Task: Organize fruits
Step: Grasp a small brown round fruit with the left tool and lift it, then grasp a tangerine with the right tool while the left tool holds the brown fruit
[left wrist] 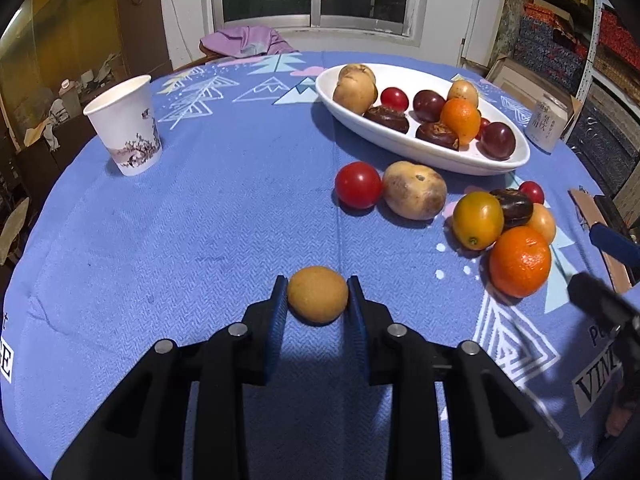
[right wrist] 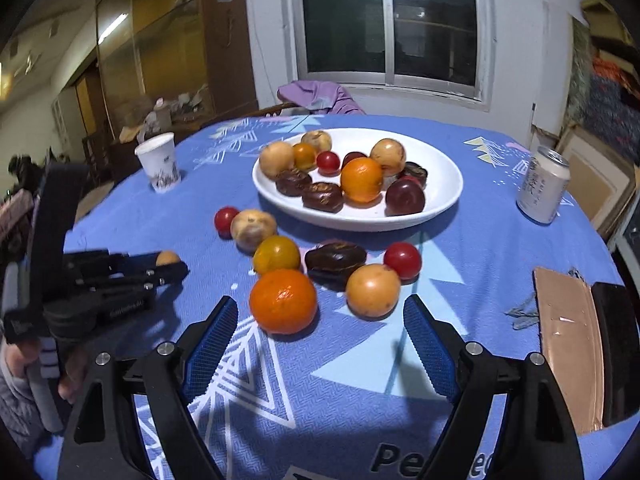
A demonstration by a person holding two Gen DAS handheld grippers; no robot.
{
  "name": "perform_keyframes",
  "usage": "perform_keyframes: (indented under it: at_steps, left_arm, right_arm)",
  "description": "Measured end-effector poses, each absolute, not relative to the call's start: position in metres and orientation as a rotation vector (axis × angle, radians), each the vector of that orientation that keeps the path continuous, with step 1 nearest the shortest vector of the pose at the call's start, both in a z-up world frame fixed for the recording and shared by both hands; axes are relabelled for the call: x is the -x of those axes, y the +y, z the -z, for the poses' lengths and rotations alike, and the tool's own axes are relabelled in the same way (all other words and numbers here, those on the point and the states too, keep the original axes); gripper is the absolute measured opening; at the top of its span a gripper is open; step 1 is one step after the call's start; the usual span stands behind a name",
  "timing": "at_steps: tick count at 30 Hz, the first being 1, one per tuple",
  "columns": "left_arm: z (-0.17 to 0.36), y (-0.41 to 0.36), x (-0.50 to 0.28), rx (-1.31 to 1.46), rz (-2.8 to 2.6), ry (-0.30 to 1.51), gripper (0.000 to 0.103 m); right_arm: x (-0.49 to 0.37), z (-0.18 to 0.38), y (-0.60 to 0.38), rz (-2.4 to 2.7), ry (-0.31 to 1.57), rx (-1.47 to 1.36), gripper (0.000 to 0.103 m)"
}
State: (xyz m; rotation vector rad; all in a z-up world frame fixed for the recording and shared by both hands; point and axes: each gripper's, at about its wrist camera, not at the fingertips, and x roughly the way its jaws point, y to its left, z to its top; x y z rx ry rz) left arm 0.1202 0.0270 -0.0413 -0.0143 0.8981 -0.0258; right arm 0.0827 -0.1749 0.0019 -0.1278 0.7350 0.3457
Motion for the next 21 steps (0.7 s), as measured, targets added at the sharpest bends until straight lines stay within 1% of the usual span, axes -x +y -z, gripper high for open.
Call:
perform_keyframes:
  at_steps: [2,4,6,14,17,20,21]
  left_arm:
    - [0.041,0.027,-0.121,0.015,0.024,0.897,0.029]
    - [0.041,0.026,-0.121,0.013,0.022,0.897,0.029]
    - [0.041,0.026,-0.122,0.016,0.022,0.897,0.029]
    - [0.041,0.028,-0.122,0.044,0.021,0.897,0.029]
    - [0.042,0.028,-0.122,0.05,0.02,0.897,0.03]
    - [0.042,0.027,-0.122,0.044,0.021,0.897,0.031]
    - [0.042,0.027,-0.122,0.043,0.024,0.898,0.033]
  right_arm:
    - [-0.082,0.003,-0.169,-0.332,0.732,0.165,0.08]
    - [-0.084,0.005,-0.165,-0.338,0.738,0.172,0.07]
    - [-0.087,0.007,-0.165,-0.349,0.752,0.16,0.066]
    - [-0.098,0.014,-0.16,-0.373,0.807,0.121,0.065]
    - [-0.103,0.018,-0.158,-0.392,0.832,0.098,0.061]
    - [-0.103,0.018,-0.156,-0.406,0.835,0.084,0.056]
    - [-0.103,0.018,-0.156,-0.411,0.834,0.084,0.052]
